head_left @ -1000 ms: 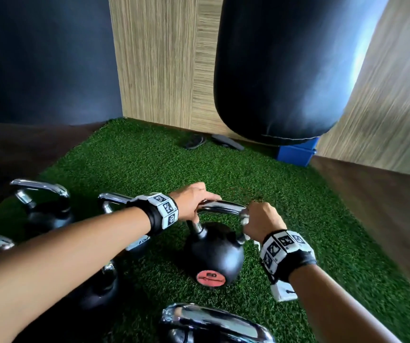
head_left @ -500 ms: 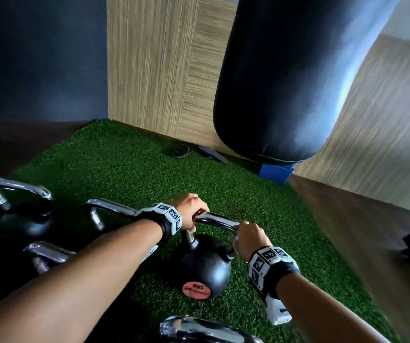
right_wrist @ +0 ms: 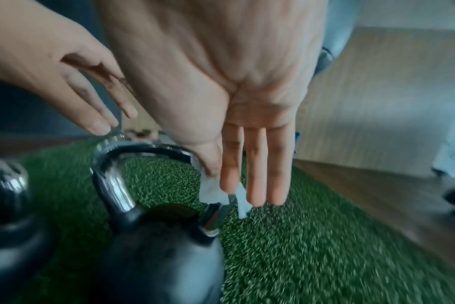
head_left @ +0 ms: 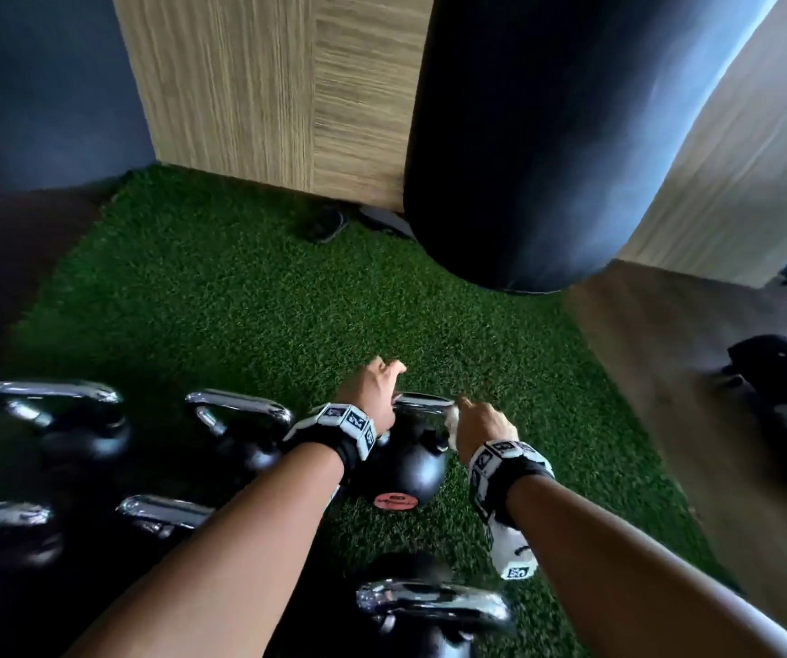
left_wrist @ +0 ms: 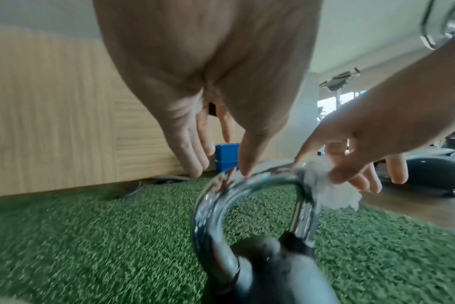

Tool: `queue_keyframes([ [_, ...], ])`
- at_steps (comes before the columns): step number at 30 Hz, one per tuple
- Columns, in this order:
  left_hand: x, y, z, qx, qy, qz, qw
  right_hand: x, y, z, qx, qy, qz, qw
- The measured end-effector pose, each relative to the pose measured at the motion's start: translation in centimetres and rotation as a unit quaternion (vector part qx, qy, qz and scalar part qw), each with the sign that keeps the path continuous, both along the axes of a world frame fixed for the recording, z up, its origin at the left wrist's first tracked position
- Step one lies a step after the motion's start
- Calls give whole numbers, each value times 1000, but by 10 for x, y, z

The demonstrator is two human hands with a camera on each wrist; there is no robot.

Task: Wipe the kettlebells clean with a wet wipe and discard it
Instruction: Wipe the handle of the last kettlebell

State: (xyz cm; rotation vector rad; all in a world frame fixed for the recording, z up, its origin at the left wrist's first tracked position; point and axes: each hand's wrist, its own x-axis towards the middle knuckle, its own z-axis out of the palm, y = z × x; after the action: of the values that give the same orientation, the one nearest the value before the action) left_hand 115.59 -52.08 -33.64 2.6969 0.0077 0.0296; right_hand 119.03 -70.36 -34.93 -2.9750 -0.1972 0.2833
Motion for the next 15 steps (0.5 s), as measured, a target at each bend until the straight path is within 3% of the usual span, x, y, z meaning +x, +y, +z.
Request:
queue_keyframes([
  [7, -53, -10, 97, -113, 55, 87, 988, -36, -42, 91, 125, 75, -150, 978],
  [9, -71, -5, 96, -130, 79, 98, 983, -42, -54, 90, 120, 120, -160, 972],
  [11, -85, -3, 81, -90, 127, 81, 984, -50, -59, 74, 107, 170, -158, 967],
  [15, -99, 2, 41, -57, 227, 13, 972, -64, -59, 33, 77, 247, -88, 962],
])
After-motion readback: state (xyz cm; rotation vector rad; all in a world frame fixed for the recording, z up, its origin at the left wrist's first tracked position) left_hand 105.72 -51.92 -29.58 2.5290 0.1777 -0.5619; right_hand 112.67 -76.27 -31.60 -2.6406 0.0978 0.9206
